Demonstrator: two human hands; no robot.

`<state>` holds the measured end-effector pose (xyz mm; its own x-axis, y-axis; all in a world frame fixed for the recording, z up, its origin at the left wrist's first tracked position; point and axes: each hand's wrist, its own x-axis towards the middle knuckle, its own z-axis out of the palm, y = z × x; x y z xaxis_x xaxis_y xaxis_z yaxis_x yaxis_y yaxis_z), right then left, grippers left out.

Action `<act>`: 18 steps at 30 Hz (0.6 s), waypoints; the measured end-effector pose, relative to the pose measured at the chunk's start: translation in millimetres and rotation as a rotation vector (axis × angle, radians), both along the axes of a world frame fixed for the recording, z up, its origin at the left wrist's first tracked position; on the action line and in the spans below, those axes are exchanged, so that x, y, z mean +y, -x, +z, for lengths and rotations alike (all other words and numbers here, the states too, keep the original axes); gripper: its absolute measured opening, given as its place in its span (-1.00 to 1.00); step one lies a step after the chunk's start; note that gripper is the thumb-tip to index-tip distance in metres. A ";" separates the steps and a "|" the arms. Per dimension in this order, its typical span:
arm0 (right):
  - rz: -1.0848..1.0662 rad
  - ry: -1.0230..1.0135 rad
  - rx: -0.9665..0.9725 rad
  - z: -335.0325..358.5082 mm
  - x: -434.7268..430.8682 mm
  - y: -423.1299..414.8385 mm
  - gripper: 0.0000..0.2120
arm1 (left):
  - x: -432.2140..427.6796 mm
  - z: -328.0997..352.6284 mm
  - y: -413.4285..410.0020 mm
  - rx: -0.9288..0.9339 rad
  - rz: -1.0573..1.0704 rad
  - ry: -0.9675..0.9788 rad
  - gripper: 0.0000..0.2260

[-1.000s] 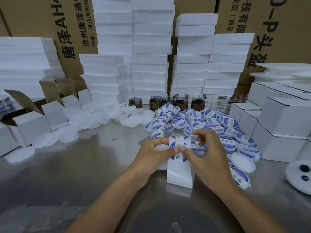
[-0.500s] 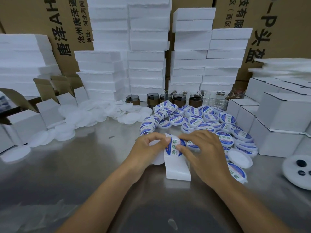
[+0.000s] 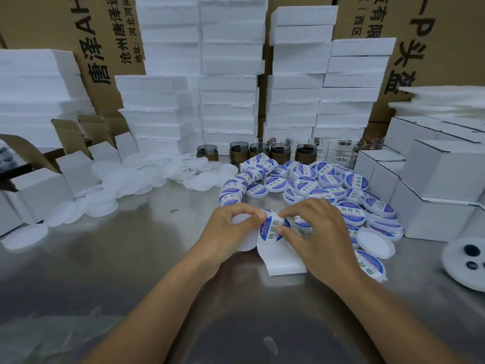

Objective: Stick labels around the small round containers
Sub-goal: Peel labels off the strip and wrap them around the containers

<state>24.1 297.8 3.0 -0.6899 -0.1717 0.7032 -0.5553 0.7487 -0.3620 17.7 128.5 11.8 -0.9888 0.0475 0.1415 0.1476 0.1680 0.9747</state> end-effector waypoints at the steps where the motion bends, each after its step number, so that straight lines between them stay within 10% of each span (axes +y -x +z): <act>1: 0.002 0.000 0.012 0.2 -0.1 -0.3 -0.80 | 0.2 -0.1 0.0 0.007 -0.001 -0.008 -0.82; 18: 0.175 0.178 -0.298 7.1 -0.3 -8.5 -0.94 | 2.7 -5.1 3.7 0.003 0.049 -0.125 -0.83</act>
